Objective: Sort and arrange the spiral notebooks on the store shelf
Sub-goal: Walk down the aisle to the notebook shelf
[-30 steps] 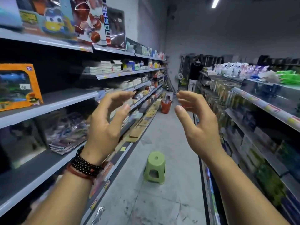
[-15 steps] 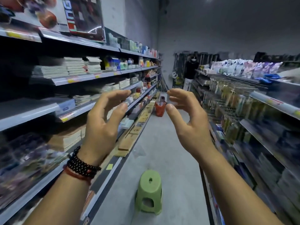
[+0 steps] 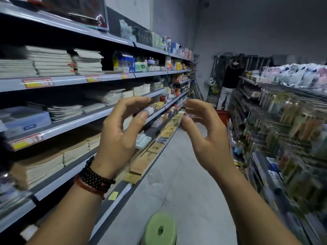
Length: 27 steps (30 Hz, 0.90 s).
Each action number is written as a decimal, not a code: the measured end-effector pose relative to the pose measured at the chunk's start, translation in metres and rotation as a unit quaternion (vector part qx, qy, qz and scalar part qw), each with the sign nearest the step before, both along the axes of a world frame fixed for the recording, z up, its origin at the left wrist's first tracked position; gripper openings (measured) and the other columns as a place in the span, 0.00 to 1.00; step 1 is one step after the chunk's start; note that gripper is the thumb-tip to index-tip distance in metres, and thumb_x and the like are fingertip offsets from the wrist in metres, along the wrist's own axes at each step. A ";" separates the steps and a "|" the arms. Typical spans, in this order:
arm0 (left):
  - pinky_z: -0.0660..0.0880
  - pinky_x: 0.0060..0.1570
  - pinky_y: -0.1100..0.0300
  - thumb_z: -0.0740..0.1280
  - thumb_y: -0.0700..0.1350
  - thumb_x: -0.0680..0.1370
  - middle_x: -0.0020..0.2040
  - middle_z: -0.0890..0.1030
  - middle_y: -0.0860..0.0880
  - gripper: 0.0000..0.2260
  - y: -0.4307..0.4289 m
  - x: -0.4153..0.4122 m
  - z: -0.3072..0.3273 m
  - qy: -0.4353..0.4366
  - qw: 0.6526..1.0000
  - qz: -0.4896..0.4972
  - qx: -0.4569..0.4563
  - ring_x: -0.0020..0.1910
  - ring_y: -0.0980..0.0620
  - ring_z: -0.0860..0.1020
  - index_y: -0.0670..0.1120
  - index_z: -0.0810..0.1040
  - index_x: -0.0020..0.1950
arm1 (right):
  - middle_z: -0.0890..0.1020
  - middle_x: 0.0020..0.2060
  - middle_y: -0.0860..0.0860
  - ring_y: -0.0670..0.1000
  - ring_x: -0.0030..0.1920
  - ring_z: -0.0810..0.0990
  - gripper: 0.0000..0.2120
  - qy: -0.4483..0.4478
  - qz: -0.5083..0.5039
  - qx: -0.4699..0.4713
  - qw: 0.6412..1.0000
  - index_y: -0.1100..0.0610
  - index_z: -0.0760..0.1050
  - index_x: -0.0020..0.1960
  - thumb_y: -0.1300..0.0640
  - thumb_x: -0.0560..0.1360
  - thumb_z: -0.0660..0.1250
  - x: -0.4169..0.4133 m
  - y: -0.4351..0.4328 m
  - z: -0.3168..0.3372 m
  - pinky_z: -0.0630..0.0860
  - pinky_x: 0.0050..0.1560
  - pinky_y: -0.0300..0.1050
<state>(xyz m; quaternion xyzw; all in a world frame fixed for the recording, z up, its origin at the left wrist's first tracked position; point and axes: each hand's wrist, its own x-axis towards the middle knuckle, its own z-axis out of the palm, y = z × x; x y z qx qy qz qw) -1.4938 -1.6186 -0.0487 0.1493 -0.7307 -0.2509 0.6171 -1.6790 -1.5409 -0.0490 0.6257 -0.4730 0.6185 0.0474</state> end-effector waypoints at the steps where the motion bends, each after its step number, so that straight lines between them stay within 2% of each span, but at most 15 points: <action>1: 0.75 0.65 0.43 0.63 0.45 0.82 0.63 0.81 0.51 0.12 -0.014 -0.016 -0.001 0.004 1.000 0.008 0.004 0.66 0.48 0.77 0.47 0.77 0.64 | 0.79 0.60 0.44 0.45 0.62 0.78 0.15 0.001 0.014 0.008 1.000 0.55 0.75 0.66 0.55 0.80 0.66 -0.017 -0.019 0.001 0.76 0.61 0.44; 8: 0.75 0.65 0.41 0.63 0.42 0.82 0.64 0.81 0.50 0.12 -0.107 -0.093 -0.004 0.026 0.996 0.077 0.027 0.66 0.47 0.77 0.45 0.76 0.65 | 0.79 0.61 0.45 0.47 0.63 0.78 0.15 0.012 0.112 0.033 0.993 0.54 0.74 0.66 0.56 0.81 0.66 -0.102 -0.145 0.012 0.77 0.61 0.50; 17: 0.75 0.65 0.54 0.63 0.39 0.82 0.63 0.81 0.48 0.12 -0.221 -0.103 -0.021 0.027 0.986 0.162 0.035 0.65 0.48 0.78 0.42 0.76 0.65 | 0.79 0.61 0.47 0.50 0.63 0.78 0.15 0.011 0.204 0.032 0.978 0.57 0.74 0.67 0.57 0.81 0.66 -0.121 -0.298 -0.011 0.77 0.61 0.53; 23: 0.73 0.68 0.48 0.63 0.39 0.82 0.64 0.80 0.50 0.12 -0.315 -0.088 -0.029 0.021 0.980 0.195 0.033 0.67 0.47 0.77 0.43 0.76 0.66 | 0.79 0.62 0.46 0.50 0.64 0.78 0.16 0.003 0.236 0.047 0.971 0.56 0.73 0.68 0.58 0.81 0.66 -0.103 -0.397 -0.020 0.76 0.61 0.54; 27: 0.73 0.68 0.47 0.63 0.40 0.82 0.64 0.80 0.50 0.12 -0.370 -0.079 -0.034 0.020 0.976 0.212 0.041 0.67 0.46 0.76 0.44 0.76 0.65 | 0.78 0.62 0.46 0.51 0.63 0.78 0.16 0.003 0.249 0.043 0.968 0.56 0.73 0.68 0.57 0.81 0.66 -0.097 -0.458 -0.025 0.77 0.60 0.55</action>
